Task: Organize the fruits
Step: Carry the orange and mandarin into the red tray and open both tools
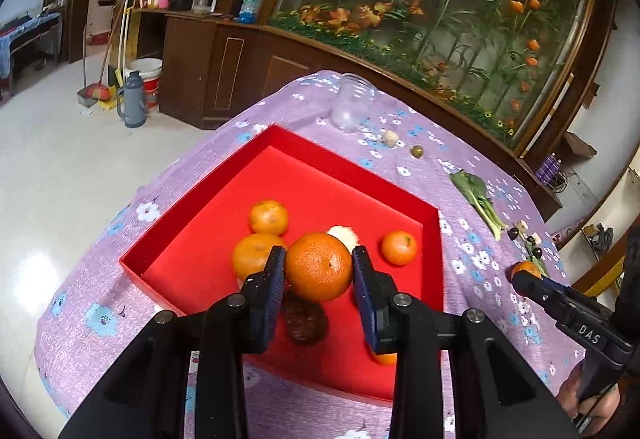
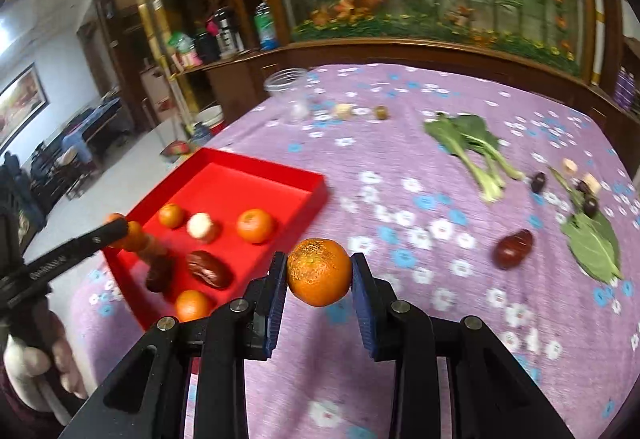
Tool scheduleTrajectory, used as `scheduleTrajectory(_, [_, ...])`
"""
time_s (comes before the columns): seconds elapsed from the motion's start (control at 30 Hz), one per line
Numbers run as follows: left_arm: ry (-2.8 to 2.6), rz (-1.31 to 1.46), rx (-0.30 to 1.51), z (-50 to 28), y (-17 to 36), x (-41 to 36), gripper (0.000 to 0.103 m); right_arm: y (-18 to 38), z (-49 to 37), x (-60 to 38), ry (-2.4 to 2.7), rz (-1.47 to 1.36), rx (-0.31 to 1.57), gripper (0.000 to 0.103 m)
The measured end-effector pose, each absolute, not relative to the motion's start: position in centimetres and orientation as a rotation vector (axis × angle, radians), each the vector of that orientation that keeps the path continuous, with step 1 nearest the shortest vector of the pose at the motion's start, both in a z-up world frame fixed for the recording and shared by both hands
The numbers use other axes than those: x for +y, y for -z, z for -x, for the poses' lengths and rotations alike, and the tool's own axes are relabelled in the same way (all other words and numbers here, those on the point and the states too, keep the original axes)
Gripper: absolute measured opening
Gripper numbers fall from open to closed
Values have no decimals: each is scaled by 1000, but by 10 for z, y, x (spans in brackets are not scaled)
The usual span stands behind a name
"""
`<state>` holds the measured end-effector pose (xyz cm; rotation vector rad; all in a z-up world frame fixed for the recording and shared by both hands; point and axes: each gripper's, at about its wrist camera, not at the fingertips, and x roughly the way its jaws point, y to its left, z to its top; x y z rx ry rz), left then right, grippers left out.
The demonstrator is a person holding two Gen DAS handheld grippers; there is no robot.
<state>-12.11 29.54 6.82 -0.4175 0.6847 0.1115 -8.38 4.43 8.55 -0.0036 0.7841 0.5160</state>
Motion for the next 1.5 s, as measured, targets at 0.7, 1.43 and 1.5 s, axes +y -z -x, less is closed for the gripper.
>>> scheduleTrajectory(0.7, [-92,341,687,73,-68,303,32,-50,47,156,-654,40,933,35])
scheduleTrajectory(1.43, [-100,360,749,40,-55,313,62,-46,31,181,-667,81,919,35])
scheduleTrajectory(1.5, [-113,355,738,43,-60,313,70,-47,33,182,-664,99,909,36])
